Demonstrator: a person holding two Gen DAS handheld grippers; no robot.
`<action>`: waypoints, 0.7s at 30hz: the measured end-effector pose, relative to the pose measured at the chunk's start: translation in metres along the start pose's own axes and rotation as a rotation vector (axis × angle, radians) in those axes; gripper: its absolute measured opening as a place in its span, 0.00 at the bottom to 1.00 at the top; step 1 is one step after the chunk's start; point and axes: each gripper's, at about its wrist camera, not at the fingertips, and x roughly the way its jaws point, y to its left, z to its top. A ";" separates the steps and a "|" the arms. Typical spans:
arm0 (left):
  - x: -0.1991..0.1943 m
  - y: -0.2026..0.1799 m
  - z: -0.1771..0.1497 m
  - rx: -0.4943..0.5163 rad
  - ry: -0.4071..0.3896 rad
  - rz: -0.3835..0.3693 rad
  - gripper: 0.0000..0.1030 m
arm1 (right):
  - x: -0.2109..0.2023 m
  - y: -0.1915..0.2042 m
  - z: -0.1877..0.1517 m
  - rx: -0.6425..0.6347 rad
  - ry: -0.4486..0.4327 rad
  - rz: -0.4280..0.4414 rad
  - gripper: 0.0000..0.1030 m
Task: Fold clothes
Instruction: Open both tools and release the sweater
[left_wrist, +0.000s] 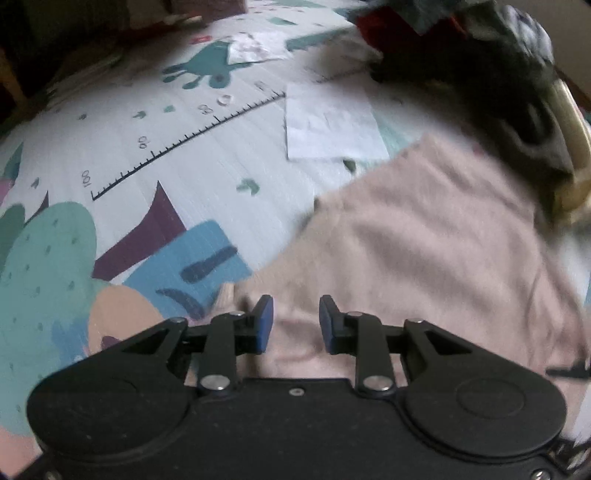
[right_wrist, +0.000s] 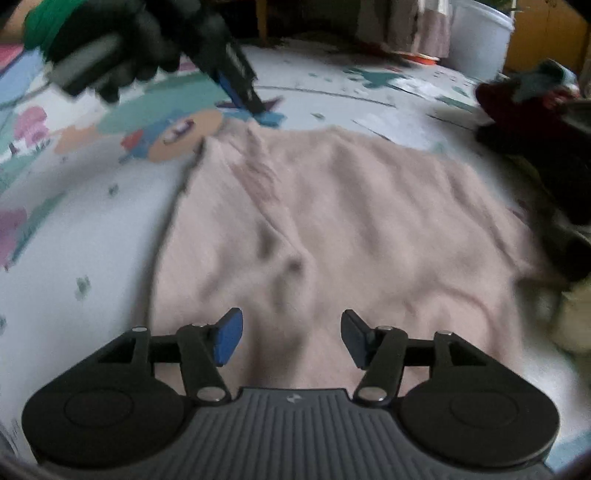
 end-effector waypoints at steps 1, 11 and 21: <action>-0.001 -0.007 0.009 -0.012 0.000 -0.005 0.44 | -0.008 -0.009 -0.006 -0.010 0.003 -0.018 0.58; 0.030 -0.097 0.072 -0.200 0.038 -0.088 0.47 | -0.059 -0.114 -0.046 0.169 0.082 -0.197 0.58; 0.082 -0.156 0.112 -0.242 -0.011 -0.131 0.47 | -0.038 -0.158 -0.079 0.271 0.118 -0.184 0.60</action>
